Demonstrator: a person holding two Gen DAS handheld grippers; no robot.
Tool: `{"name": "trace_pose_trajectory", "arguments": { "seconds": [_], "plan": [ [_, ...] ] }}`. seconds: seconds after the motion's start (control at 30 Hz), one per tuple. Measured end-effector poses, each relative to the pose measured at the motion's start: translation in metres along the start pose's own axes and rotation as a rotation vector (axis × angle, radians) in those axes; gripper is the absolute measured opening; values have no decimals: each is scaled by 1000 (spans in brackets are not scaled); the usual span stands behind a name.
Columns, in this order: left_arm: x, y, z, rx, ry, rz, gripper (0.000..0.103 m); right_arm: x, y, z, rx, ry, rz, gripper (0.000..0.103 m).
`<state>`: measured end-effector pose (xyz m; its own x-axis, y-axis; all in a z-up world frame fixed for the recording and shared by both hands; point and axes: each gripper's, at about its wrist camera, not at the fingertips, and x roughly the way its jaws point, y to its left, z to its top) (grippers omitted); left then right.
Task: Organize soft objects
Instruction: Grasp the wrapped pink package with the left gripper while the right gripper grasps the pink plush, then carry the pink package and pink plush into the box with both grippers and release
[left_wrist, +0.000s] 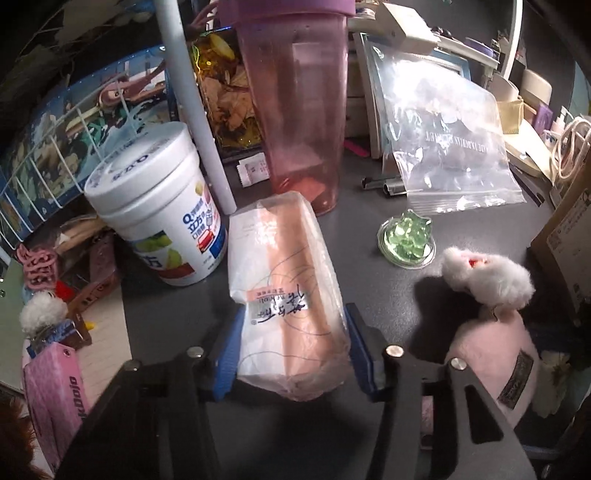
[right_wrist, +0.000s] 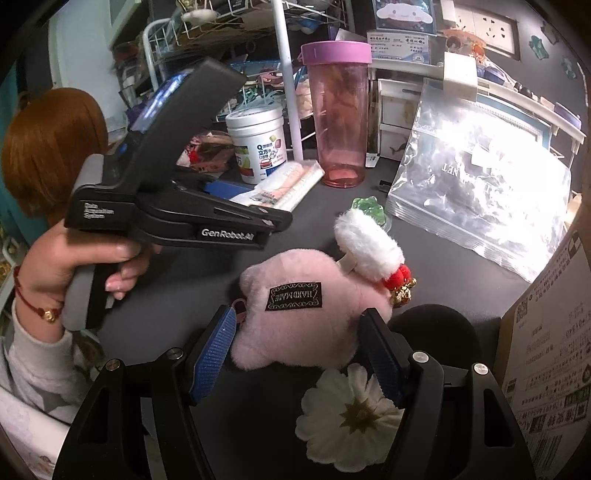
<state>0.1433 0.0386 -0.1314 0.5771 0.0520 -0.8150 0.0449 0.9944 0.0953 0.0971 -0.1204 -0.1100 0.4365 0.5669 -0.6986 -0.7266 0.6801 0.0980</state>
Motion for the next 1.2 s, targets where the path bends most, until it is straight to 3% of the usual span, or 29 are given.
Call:
{"name": "trace_pose_trajectory", "arguments": {
  "seconds": [0.17,0.4,0.5,0.6,0.7,0.9,0.97,1.03,1.2],
  "plan": [
    [-11,5,-9,10,-11,-64,47,8,1,4,-19,19,-38,67],
    [-31,17,-27,-16,-41,-99,47,14,7,8,-53,38,-88,68],
    [-37,21,-31,-31,-59,-124,47,17,6,10,-54,43,-129,81],
    [-41,27,-34,-37,-73,-133,47,19,3,12,-42,48,-144,82],
    [-42,31,-35,-43,-81,-153,47,26,-1,18,-56,62,-169,94],
    [-43,37,-37,-58,-90,-180,47,38,-4,24,-65,105,-156,96],
    [-43,38,-37,-59,-92,-182,47,38,-3,23,-66,101,-151,90],
    [-45,38,-38,-59,-95,-187,47,37,-2,23,-62,97,-139,64],
    [-51,40,-41,-66,-107,-197,47,29,0,19,-55,75,-124,55]
  ]
}}
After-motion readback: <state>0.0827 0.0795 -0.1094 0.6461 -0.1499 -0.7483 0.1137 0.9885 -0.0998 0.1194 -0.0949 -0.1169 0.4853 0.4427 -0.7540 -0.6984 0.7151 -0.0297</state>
